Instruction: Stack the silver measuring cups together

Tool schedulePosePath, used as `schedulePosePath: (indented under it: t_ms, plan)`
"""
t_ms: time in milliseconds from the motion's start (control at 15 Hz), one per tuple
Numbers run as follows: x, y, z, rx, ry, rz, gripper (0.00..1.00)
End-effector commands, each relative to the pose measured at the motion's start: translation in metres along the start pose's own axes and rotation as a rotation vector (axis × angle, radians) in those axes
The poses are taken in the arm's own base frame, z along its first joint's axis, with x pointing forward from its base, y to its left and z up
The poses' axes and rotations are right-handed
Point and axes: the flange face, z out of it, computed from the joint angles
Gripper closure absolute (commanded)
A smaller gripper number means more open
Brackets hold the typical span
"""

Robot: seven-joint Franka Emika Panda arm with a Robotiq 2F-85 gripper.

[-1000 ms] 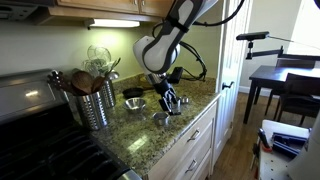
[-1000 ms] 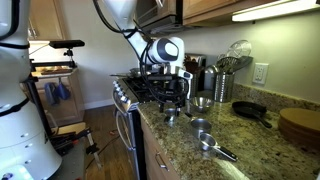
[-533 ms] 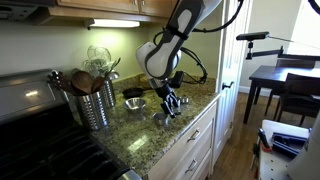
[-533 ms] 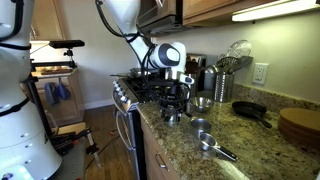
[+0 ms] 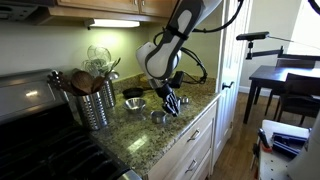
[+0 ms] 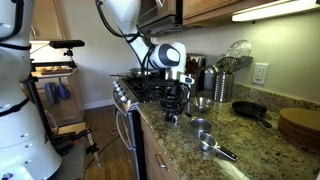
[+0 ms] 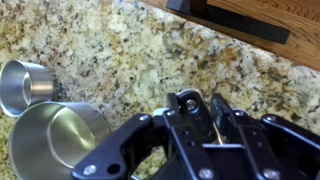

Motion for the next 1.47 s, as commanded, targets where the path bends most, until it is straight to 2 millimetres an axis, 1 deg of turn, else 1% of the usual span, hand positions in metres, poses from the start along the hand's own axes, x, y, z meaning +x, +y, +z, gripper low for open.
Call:
schedulePosePath:
  t_ms: [0,67,133,400,667,867,1400]
  plan:
    - [-0.002,0.002,0.003,-0.02,0.009,0.009,0.9]
    - [-0.002,0.003,0.003,-0.02,0.008,0.01,0.91]
    - [-0.002,0.003,0.003,-0.02,0.008,0.011,0.87]
    - [-0.004,0.007,0.002,-0.019,0.007,0.019,0.87]
    - [-0.01,0.025,-0.011,-0.016,0.021,0.051,0.87]
    - [-0.015,0.035,-0.019,0.005,-0.005,-0.013,0.87]
    - [-0.023,0.051,-0.012,0.076,-0.089,-0.188,0.87]
